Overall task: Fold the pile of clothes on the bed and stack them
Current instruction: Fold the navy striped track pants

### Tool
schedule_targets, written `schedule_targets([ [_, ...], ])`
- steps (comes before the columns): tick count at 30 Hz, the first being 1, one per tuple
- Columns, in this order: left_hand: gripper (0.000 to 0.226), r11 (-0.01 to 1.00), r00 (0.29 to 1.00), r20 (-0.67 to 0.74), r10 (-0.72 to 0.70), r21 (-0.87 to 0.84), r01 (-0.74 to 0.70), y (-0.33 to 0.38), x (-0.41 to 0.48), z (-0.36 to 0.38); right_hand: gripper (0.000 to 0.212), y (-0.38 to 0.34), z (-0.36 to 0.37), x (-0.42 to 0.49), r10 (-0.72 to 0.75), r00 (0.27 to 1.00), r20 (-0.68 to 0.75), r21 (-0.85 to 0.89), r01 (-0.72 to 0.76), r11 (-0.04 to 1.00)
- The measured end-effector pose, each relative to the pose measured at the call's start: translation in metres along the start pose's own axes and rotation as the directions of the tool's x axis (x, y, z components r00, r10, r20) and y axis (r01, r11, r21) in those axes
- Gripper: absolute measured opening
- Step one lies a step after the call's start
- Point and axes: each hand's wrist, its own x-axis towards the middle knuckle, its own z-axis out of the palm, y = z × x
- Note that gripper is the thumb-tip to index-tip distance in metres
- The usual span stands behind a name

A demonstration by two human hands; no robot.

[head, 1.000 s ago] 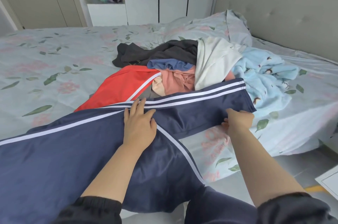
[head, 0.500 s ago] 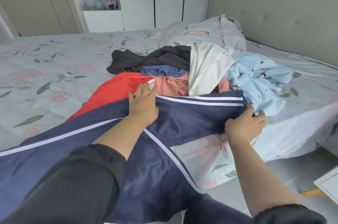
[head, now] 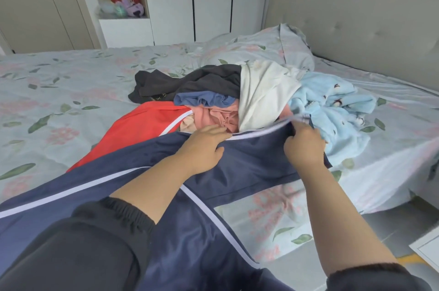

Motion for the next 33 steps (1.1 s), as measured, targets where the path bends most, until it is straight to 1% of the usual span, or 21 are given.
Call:
schedule_targets([
  [2,0.048,0.994,0.997,0.07,-0.028,0.108,0.02,-0.004,0.01,-0.003,0.065,-0.003,-0.002,0.004,-0.084,0.996,0.003,0.387,0.076,0.919],
  [3,0.048,0.983,0.997,0.054,-0.048,0.178,0.038,-0.005,0.013,-0.003,0.069,-0.004,0.0,0.005,-0.117,0.993,0.027,0.473,0.09,0.877],
  [4,0.045,0.966,0.998,-0.016,-0.068,0.249,0.07,-0.005,0.014,-0.004,0.072,-0.006,0.003,0.006,-0.14,0.989,0.052,0.499,0.096,0.861],
  [6,0.028,0.934,0.963,-0.259,-0.075,0.319,0.158,-0.002,0.013,-0.005,0.075,-0.006,0.014,0.007,-0.162,0.982,0.097,0.46,0.1,0.882],
  [7,0.018,0.938,0.939,-0.334,-0.086,0.289,0.189,0.0,0.012,-0.004,0.075,-0.007,0.019,0.008,-0.157,0.981,0.114,0.388,0.102,0.916],
  [8,0.011,0.947,0.929,-0.352,-0.116,0.242,0.21,0.002,0.011,-0.004,0.075,-0.008,0.023,0.008,-0.148,0.981,0.126,0.289,0.107,0.951],
  [10,0.012,0.938,0.951,-0.237,-0.196,0.236,0.253,-0.001,0.005,0.0,0.075,-0.013,0.028,0.007,-0.122,0.984,0.131,0.125,0.106,0.987],
  [12,0.035,0.933,0.956,-0.028,-0.292,0.211,0.291,-0.012,-0.004,0.005,0.076,-0.022,0.028,0.001,-0.098,0.988,0.123,0.071,0.09,0.993],
  [14,0.057,0.932,0.927,0.12,-0.356,-0.021,0.361,-0.017,-0.018,0.001,0.076,-0.035,0.026,-0.013,-0.125,0.986,0.112,0.042,0.121,0.992],
  [15,0.062,0.909,0.922,0.108,-0.373,-0.159,0.386,-0.019,-0.025,-0.002,0.074,-0.041,0.026,-0.022,-0.157,0.982,0.106,0.028,0.155,0.988],
  [17,0.057,0.848,0.903,-0.013,-0.43,-0.35,0.398,-0.019,-0.045,-0.011,0.063,-0.051,0.025,-0.045,-0.222,0.97,0.102,0.001,0.223,0.975],
  [19,0.047,0.839,0.875,-0.121,-0.469,-0.37,0.399,-0.013,-0.07,-0.018,0.039,-0.058,0.022,-0.068,-0.254,0.952,0.17,-0.01,0.259,0.966],
  [21,0.04,0.853,0.859,-0.177,-0.48,-0.324,0.41,-0.007,-0.098,-0.022,0.017,-0.065,0.016,-0.084,-0.257,0.911,0.323,-0.006,0.273,0.962],
  [23,0.039,0.84,0.845,-0.161,-0.51,-0.307,0.448,-0.004,-0.125,-0.021,0.028,-0.071,0.01,-0.096,-0.257,0.823,0.506,0.01,0.292,0.956],
  [25,0.042,0.802,0.82,-0.093,-0.564,-0.295,0.519,-0.003,-0.151,-0.02,0.044,-0.075,0.004,-0.111,-0.24,0.678,0.695,0.068,0.271,0.96],
  [27,0.05,0.766,0.794,-0.021,-0.608,-0.277,0.579,-0.002,-0.172,-0.018,0.052,-0.075,0.0,-0.127,-0.255,0.561,0.788,0.042,0.364,0.931],
  [28,0.054,0.759,0.788,0.004,-0.616,-0.266,0.595,0.0,-0.18,-0.015,0.051,-0.074,0.0,-0.134,-0.275,0.541,0.795,0.018,0.431,0.902],
  [30,0.056,0.766,0.797,0.039,-0.603,-0.248,0.593,0.002,-0.189,-0.012,0.046,-0.071,0.001,-0.143,-0.334,0.519,0.786,0.07,0.463,0.884],
  [31,0.056,0.772,0.804,0.052,-0.592,-0.248,0.585,0.002,-0.191,-0.01,0.044,-0.07,0.002,-0.146,-0.362,0.525,0.77,0.143,0.411,0.9],
  [32,0.054,0.776,0.809,0.064,-0.584,-0.248,0.58,0.002,-0.193,-0.008,0.041,-0.071,0.002,-0.149,-0.38,0.559,0.738,0.219,0.334,0.917],
  [33,0.053,0.778,0.812,0.077,-0.579,-0.244,0.578,0.001,-0.193,-0.007,0.037,-0.072,0.002,-0.149,-0.388,0.625,0.677,0.291,0.257,0.922],
])
